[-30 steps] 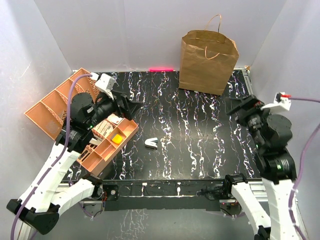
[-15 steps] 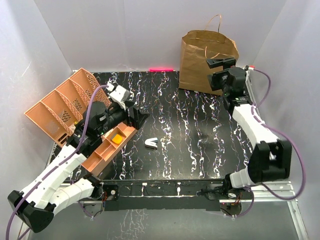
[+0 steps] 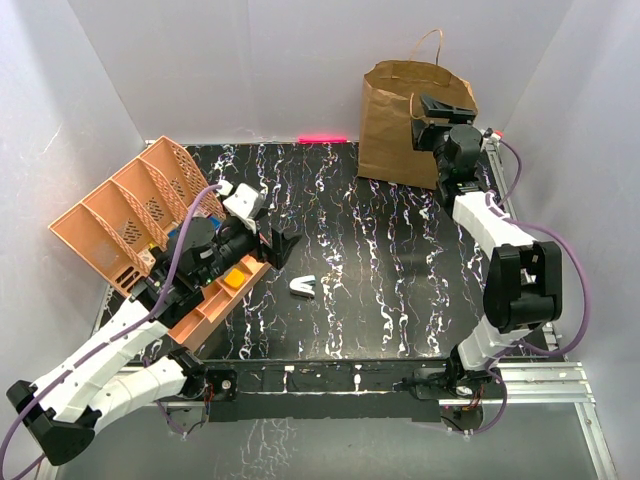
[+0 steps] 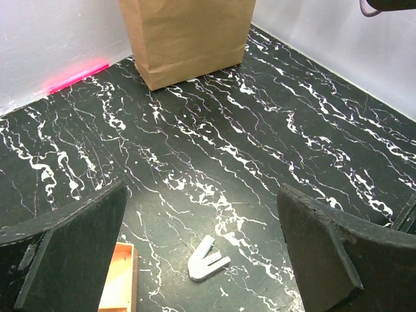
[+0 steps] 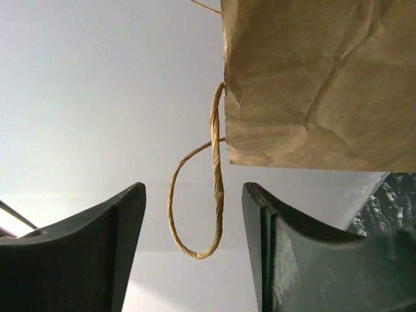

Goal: Take the snacks out of the paper bag
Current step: Adjust the paper bag at the center of the board.

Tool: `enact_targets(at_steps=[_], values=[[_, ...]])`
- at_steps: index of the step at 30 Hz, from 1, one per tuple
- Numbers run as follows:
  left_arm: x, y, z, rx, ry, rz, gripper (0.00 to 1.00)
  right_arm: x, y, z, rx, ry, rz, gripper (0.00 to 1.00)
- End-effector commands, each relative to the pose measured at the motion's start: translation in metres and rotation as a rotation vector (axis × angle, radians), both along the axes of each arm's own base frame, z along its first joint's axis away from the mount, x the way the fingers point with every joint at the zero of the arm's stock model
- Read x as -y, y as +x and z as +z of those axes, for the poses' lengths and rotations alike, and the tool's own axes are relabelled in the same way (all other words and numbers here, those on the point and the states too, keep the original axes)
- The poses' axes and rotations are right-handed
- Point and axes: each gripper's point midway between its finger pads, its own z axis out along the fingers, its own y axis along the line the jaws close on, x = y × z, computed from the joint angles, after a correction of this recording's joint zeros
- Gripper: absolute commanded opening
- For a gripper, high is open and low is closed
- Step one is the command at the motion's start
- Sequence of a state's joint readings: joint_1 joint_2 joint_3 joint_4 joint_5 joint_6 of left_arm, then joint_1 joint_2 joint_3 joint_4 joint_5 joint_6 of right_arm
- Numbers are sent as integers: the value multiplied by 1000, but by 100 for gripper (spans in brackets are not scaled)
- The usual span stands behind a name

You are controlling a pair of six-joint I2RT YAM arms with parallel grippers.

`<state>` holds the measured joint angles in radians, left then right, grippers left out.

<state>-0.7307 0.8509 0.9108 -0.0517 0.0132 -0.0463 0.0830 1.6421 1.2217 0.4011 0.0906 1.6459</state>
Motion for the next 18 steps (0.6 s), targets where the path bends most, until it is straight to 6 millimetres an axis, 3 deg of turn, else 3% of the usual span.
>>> enact_targets(at_steps=[1,3,11,18], values=[[-4,-2,6,37,-13,21,99,-7,5,33,117,113,44,57],[-4,-1,4,33,-11,26,98,-9,4,32,114,140,62,51],[0,2,-6,9,-8,24,98,-10,-25,29,69,126,74,9],[6,7,-18,-24,2,16,98,-19,-76,15,-18,53,174,7]])
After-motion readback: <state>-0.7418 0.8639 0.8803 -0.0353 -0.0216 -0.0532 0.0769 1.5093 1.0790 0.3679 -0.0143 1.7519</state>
